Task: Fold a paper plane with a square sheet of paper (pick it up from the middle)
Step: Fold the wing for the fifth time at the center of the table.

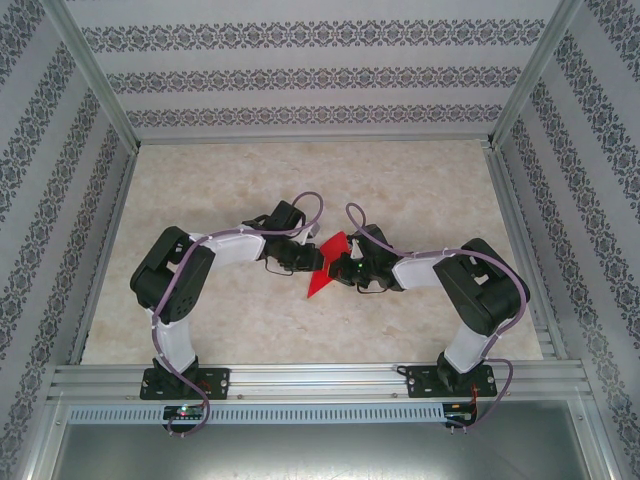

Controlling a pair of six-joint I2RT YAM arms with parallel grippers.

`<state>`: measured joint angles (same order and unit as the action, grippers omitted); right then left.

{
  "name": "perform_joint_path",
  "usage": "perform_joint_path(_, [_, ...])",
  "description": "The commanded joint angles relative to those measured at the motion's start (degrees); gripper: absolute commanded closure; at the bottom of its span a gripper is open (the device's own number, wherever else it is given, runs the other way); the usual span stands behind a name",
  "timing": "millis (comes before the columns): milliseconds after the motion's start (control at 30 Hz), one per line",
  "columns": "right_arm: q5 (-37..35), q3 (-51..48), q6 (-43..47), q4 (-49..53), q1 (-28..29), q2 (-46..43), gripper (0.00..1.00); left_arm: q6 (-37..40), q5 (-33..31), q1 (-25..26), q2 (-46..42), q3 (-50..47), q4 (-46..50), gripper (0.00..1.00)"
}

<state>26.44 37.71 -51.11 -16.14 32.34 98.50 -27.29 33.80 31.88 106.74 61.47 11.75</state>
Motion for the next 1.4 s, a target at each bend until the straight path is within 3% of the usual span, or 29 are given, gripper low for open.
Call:
perform_joint_path(0, [-1.34,-1.06,0.46,2.26,-0.86,0.05,0.97,1.57,-1.11,0.64,-2.03,-1.19,2.67,0.78])
perform_joint_path(567, [-0.71,0.14,0.22,2.41,-0.52,-0.44,0.96,3.17,-1.19,0.90,-2.37,-0.91,3.55,0.97])
perform_joint_path(800, [-0.86,0.01,0.11,2.53,-0.41,-0.74,0.96,6.10,-3.52,2.20,-1.58,-0.14,4.54,0.98])
perform_joint_path(1133, [-1.01,-0.21,-0.06,2.10,-0.35,-0.61,0.97,6.13,-2.02,3.37,0.10,0.25,2.62,0.98])
perform_joint_path(1367, [-2.09,-0.05,0.43,5.32,-0.19,-4.29,0.92,6.57,-2.70,3.39,0.64,-0.47,2.84,0.98])
